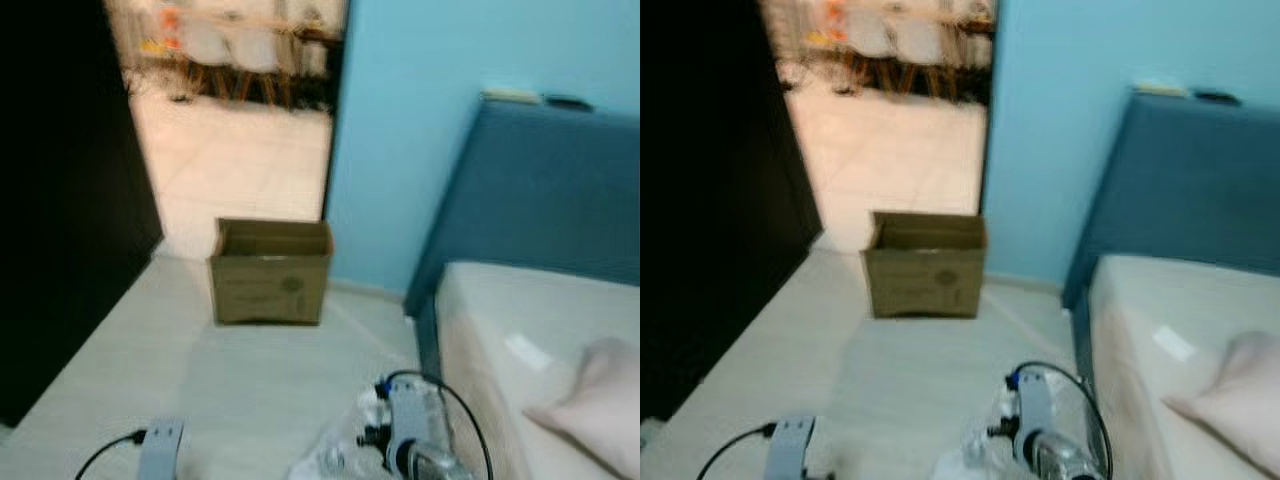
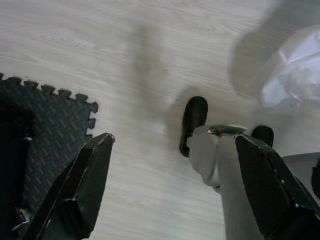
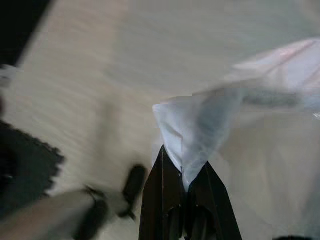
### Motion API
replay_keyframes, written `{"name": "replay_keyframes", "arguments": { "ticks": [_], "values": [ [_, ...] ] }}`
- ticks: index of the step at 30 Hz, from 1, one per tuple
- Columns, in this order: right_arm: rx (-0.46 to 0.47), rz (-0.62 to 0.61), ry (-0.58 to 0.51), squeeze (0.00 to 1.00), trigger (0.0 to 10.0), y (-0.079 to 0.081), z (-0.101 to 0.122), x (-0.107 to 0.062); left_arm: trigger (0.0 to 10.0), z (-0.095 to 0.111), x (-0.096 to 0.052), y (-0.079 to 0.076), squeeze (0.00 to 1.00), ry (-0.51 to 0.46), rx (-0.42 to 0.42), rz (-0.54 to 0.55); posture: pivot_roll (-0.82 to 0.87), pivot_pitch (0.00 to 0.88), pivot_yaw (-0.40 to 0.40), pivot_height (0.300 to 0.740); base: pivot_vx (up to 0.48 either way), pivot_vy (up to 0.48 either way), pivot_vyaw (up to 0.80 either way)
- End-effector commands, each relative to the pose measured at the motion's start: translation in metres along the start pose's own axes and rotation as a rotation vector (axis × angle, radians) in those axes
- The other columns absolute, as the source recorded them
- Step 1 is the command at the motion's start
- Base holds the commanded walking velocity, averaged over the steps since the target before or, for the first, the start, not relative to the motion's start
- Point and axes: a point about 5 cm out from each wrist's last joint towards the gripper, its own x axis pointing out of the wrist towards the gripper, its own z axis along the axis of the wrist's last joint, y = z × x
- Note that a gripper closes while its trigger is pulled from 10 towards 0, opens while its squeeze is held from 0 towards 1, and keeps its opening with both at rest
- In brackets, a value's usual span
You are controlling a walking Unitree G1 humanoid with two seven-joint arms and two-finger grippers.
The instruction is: Clean up the room
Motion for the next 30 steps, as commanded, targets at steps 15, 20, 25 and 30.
{"name": "replay_keyframes", "arguments": {
  "ticks": [15, 20, 25, 30],
  "values": [
    [-0.035, -0.022, -0.053, 0.00, 10.0, -0.003, 0.015, 0.001, 10.0, 0.001, 0.000, -0.005, 0.00, 0.010, 0.015, -0.024, -0.01, 0.000, -0.088, 0.740, 0.439, 0.000, 0.36],
    [-0.039, -0.032, -0.085, 0.00, 10.0, -0.003, 0.027, 0.003, 10.0, 0.001, 0.000, -0.005, 0.00, 0.011, 0.018, -0.025, -0.01, 0.000, -0.085, 0.740, 0.477, 0.000, 0.00],
    [0.017, 0.016, -0.299, 0.00, 10.0, 0.001, 0.086, 0.004, 10.0, 0.001, 0.000, -0.004, 0.00, 0.012, 0.023, -0.026, -0.01, 0.000, -0.082, 0.740, 0.480, 0.000, 0.00],
    [0.043, 0.055, -0.405, 0.00, 10.0, 0.004, 0.117, 0.001, 10.0, 0.001, 0.000, -0.004, 0.00, 0.012, 0.026, -0.027, -0.01, 0.000, -0.081, 0.740, 0.480, 0.000, 0.00]
  ]
}}
